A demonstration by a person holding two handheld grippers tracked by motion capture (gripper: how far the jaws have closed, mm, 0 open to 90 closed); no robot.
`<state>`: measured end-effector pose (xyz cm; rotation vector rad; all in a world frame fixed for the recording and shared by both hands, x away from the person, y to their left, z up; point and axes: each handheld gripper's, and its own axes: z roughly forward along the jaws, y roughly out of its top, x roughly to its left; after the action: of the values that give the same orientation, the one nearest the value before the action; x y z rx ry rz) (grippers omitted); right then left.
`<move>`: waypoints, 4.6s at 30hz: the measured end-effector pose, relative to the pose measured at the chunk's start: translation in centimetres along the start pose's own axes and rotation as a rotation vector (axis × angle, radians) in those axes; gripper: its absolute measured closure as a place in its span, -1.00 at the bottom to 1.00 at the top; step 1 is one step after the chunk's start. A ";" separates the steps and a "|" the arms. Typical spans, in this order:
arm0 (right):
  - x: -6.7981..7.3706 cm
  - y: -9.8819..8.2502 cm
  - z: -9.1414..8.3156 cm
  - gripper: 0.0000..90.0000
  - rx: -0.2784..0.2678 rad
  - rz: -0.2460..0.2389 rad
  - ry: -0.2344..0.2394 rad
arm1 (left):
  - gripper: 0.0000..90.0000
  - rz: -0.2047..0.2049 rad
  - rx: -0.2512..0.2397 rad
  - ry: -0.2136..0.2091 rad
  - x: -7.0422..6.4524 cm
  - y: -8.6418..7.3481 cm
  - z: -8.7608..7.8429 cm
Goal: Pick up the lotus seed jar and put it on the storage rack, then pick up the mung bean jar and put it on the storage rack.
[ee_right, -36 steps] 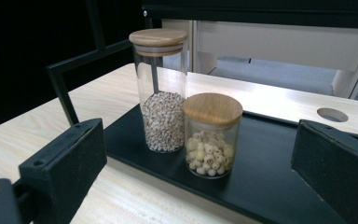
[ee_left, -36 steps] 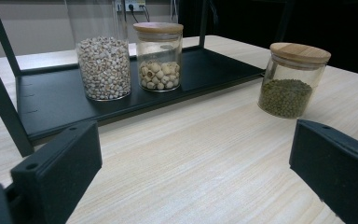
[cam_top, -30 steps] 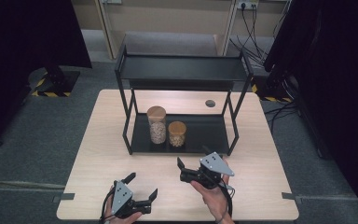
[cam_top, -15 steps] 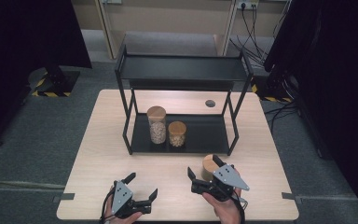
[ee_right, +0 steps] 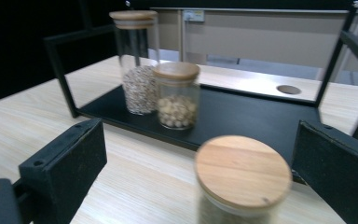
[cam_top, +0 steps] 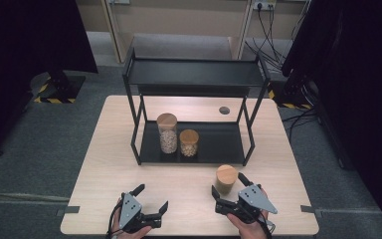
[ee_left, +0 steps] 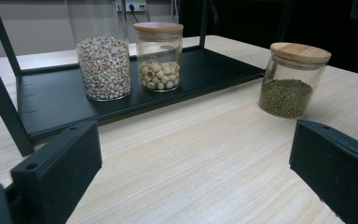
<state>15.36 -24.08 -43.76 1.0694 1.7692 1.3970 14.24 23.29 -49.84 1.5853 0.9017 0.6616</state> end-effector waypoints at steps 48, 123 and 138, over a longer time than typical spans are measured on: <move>-1.2 -2.5 1.8 -0.92 0.088 0.024 -0.067 | -0.96 0.000 0.004 -0.001 0.0 0.0 0.1; -0.5 2.0 10.4 -0.44 0.081 -0.016 -0.070 | -0.96 0.001 0.017 -0.017 0.1 0.0 0.3; 0.4 3.3 13.4 -0.44 0.074 -0.016 -0.072 | -0.96 0.002 0.015 -0.019 0.1 0.0 0.2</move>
<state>27.35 -17.33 -43.71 1.1274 1.7854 1.2762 14.44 23.24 -49.93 1.6040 0.8933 0.6419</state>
